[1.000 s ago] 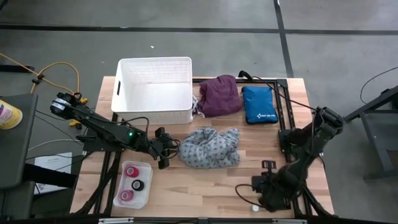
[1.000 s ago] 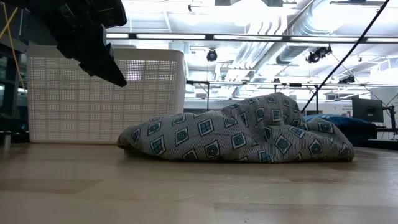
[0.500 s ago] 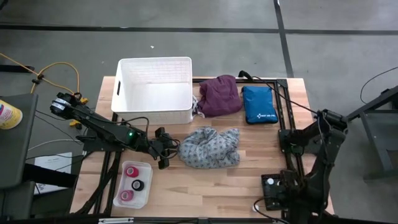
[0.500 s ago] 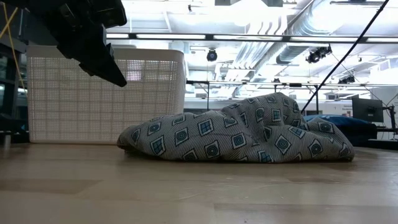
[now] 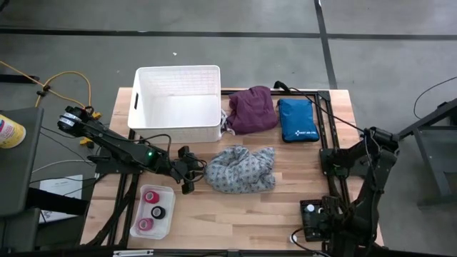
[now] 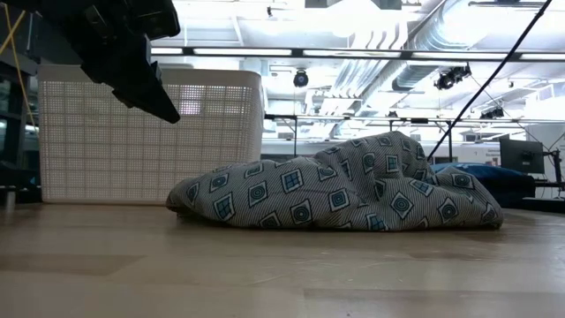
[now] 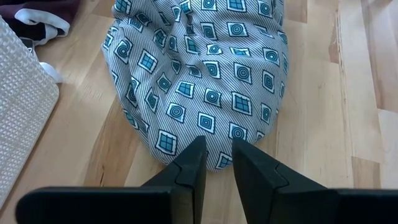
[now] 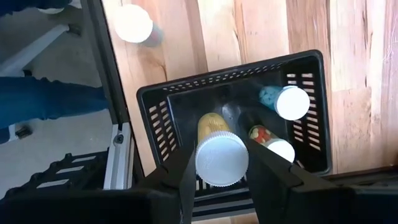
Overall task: Pick & place medical supplies in basket/bin
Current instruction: Put the yellow pill bottle into the black bin
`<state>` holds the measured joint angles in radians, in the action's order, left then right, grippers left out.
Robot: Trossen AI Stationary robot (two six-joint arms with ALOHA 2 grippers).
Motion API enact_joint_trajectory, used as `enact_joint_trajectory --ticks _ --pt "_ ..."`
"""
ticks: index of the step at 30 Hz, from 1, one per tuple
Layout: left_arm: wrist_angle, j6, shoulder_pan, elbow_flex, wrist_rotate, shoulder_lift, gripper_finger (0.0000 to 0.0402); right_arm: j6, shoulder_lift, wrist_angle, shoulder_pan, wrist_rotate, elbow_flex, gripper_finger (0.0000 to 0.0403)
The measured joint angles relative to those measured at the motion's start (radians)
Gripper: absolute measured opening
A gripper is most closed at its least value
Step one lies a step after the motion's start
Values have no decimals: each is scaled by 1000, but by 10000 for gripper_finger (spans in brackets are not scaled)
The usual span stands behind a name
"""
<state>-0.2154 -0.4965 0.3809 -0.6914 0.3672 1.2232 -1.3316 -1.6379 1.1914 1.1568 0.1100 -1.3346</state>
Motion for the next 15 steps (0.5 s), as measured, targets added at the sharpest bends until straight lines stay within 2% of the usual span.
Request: enact_joint_trajectory --ticks 10,15 --pt "0 0 0 0 0 0 74 -94 -83 -47 49 -3 0 109" --pt "0 0 0 0 0 0 74 -159 -122 -59 78 28 12 109"
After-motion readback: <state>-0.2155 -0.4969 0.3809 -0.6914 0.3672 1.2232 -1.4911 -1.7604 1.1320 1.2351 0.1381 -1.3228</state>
